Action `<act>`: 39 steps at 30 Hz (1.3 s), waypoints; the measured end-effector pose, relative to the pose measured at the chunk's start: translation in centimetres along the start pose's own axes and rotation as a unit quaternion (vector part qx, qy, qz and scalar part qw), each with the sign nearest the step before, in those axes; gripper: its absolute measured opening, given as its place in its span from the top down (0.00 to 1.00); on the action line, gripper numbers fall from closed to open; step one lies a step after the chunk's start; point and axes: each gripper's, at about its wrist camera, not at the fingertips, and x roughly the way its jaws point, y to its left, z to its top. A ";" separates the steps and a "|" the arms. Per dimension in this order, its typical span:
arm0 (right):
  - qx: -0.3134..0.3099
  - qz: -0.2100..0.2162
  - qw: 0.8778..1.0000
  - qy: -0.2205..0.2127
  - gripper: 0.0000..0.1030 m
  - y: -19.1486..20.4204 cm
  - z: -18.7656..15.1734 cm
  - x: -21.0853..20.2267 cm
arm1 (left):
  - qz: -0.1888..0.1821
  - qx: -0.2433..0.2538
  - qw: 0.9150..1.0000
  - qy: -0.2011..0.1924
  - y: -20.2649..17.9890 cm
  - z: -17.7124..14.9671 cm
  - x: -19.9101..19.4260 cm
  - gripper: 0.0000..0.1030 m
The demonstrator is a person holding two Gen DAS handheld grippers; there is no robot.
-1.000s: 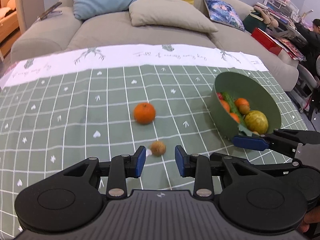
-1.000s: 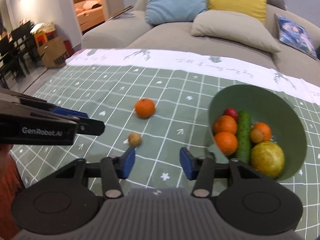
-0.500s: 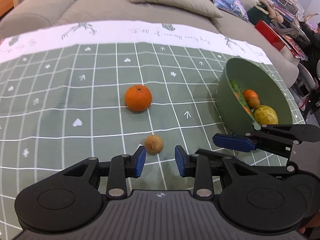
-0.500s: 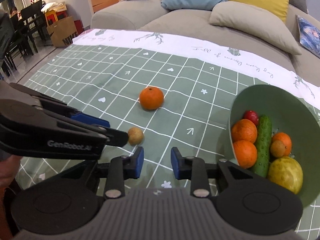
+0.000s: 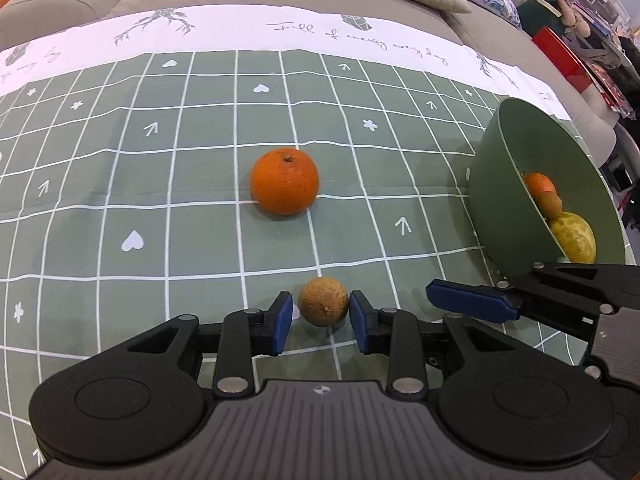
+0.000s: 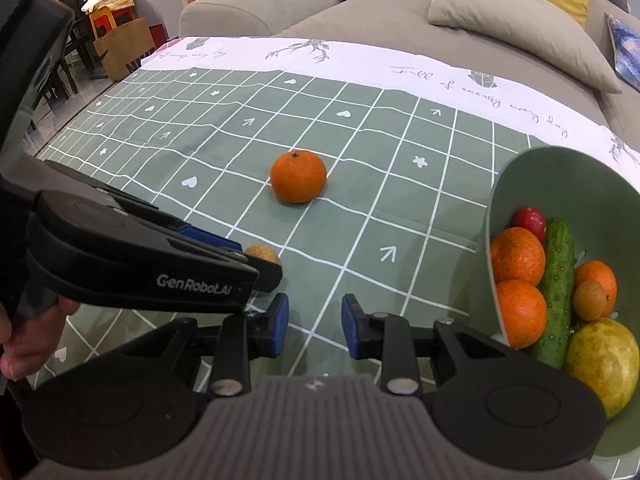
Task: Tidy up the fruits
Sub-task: 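Grasp the last longan with the left tool while the right tool grasps the last mandarin, then carry the longan and mandarin into the green colander and release both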
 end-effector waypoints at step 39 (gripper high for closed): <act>0.001 0.006 1.000 -0.022 0.61 1.7 7.8 5.9 | 0.060 -0.080 0.992 -0.070 6.7 1.5 -5.4 0.72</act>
